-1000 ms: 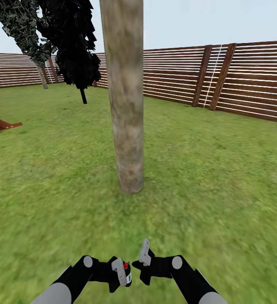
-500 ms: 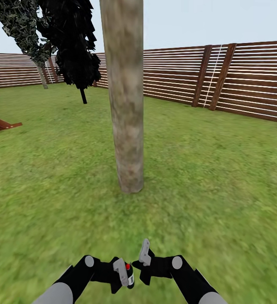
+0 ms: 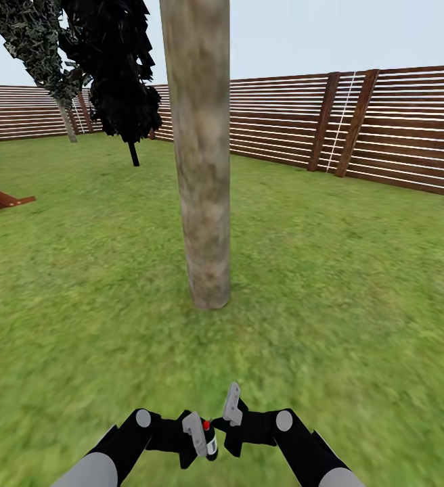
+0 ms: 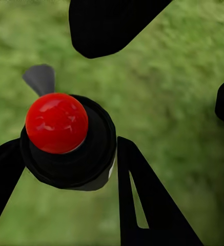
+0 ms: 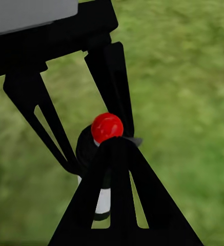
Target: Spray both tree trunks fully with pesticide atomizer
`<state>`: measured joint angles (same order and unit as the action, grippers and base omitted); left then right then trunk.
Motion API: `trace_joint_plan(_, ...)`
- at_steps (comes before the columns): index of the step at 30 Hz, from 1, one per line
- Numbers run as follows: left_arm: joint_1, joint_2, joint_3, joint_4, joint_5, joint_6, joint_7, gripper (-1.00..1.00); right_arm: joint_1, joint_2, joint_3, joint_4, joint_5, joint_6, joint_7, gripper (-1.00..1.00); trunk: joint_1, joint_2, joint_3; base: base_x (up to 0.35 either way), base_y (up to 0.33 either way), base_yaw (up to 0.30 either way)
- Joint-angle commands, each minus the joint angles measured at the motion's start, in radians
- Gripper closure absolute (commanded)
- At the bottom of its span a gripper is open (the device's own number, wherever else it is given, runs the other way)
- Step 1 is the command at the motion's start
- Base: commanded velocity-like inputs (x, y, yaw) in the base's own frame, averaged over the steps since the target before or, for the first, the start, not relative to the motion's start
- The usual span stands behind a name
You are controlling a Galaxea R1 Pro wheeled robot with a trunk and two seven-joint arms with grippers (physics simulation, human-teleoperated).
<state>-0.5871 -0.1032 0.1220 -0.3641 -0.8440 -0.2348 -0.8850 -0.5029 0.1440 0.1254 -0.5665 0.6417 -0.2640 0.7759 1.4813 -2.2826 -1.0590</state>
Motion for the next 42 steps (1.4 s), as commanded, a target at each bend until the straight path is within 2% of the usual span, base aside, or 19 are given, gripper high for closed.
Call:
trace_joint_plan(1, 0.0, -0.001, 0.009, -0.001, -0.009, -0.005, -0.005, 1.0, 0.0, 0.0, -0.001, -0.001, 0.01, -0.006, 0.0, 1.0, 0.0, 0.0, -0.001, 0.0, 0.0, 0.0)
trace_joint_plan(19, 0.0, -0.011, 0.009, 0.001, -0.007, -0.006, -0.006, 1.0, 0.0, 0.0, -0.001, -0.001, 0.01, -0.006, -0.001, 1.0, 0.0, 0.0, -0.001, 0.0, 0.0, 0.0)
trace_joint_plan(23, 0.002, -0.007, 0.007, 0.002, -0.009, -0.004, -0.005, 1.0, 0.0, -0.001, -0.001, -0.001, 0.01, -0.006, 0.0, 1.0, 0.0, 0.0, -0.001, 0.0, 0.0, 0.0)
trace_joint_plan(28, 0.004, 0.011, 0.001, 0.001, -0.022, -0.001, 0.001, 1.0, 0.0, -0.001, -0.001, -0.001, 0.01, -0.007, 0.0, 1.0, 0.0, 0.0, -0.001, 0.0, 0.0, 0.0)
trace_joint_plan(31, 0.006, 0.057, -0.001, 0.001, -0.025, 0.001, 0.002, 1.0, 0.0, -0.001, -0.001, -0.001, 0.011, -0.007, 0.0, 1.0, 0.0, 0.0, -0.001, 0.0, 0.0, 0.0)
trace_joint_plan(33, 0.013, 0.18, -0.001, 0.002, -0.034, 0.001, 0.006, 1.0, 0.0, -0.005, -0.002, 0.003, 0.013, -0.007, -0.001, 1.0, 0.0, 0.0, -0.001, 0.0, 0.0, 0.0)
trace_joint_plan(36, 0.018, 0.254, 0.0, 0.012, -0.034, -0.001, 0.016, 1.0, 0.0, -0.007, -0.004, 0.006, 0.013, -0.008, -0.001, 1.0, 0.0, 0.0, -0.001, 0.0, 0.0, 0.0)
trace_joint_plan(37, 0.025, 0.273, 0.001, 0.013, -0.034, -0.001, 0.02, 1.0, 0.0, -0.011, -0.006, 0.006, 0.013, -0.008, -0.002, -1.0, 0.0, 0.0, -0.001, 0.0, 0.0, 0.0)
trace_joint_plan(38, 0.032, 0.289, 0.001, 0.013, -0.034, -0.001, 0.022, 1.0, 0.0, -0.021, -0.007, 0.006, 0.013, -0.008, -0.002, -1.0, 0.0, 0.0, -0.001, 0.0, 0.0, 0.0)
trace_joint_plan(40, 0.038, 0.303, 0.007, 0.014, -0.027, -0.002, 0.036, 1.0, 0.0, -0.042, -0.01, 0.008, 0.013, -0.008, -0.007, -1.0, 0.0, 0.0, -0.001, 0.0, 0.0, 0.0)
trace_joint_plan(42, 0.04, 0.306, 0.016, 0.014, -0.017, 0.0, 0.074, 1.0, 0.0, -0.067, -0.01, 0.01, 0.012, -0.008, -0.017, -1.0, 0.0, 0.0, -0.001, 0.0, 0.0, 0.0)
